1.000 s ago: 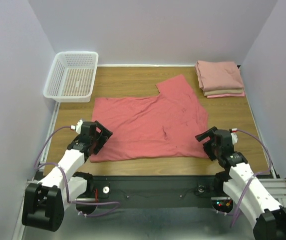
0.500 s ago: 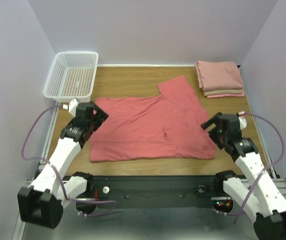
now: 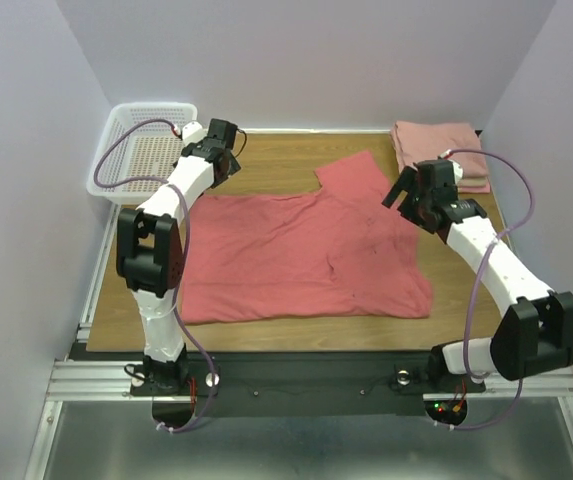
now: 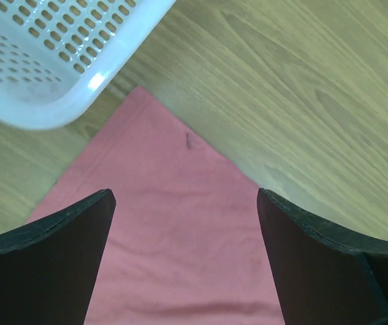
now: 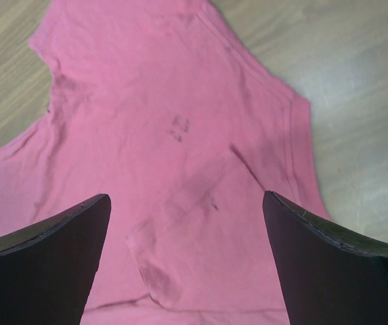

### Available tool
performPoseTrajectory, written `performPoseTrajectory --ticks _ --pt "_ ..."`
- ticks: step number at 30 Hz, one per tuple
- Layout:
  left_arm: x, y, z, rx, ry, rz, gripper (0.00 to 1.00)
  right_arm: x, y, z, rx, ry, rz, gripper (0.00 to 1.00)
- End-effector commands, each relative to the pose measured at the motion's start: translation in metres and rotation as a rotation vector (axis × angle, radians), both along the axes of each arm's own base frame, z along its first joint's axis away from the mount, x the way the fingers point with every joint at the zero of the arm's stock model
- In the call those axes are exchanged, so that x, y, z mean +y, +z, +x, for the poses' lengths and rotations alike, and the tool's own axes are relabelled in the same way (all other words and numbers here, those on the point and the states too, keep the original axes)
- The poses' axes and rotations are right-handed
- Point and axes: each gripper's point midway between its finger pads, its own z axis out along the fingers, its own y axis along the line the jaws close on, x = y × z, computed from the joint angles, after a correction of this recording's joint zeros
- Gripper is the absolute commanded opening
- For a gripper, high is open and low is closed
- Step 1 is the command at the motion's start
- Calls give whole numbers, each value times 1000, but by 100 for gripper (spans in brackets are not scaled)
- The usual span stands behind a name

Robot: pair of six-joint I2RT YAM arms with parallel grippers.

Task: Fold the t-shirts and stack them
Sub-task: Fold the tshirt

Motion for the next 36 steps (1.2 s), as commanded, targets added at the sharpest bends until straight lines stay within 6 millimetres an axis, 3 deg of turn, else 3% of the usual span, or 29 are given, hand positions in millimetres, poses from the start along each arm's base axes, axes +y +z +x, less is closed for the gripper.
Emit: performPoseTrajectory --ticks 1,5,10,20,28,36 --pt "12 1 8 62 17 80 98 1 35 36 -122 15 -46 100" --pt "6 -32 23 101 24 56 98 7 23 46 -95 30 -41 100" --pt "15 -70 30 159 65 45 93 8 9 50 -64 37 -54 100" --pt "30 -96 40 151 145 23 86 10 0 51 -47 55 -57 100" --pt "33 -100 46 142 169 6 82 11 -10 53 -26 61 -60 100" --pt "36 -120 41 189 189 15 57 14 -7 69 -33 75 -74 100"
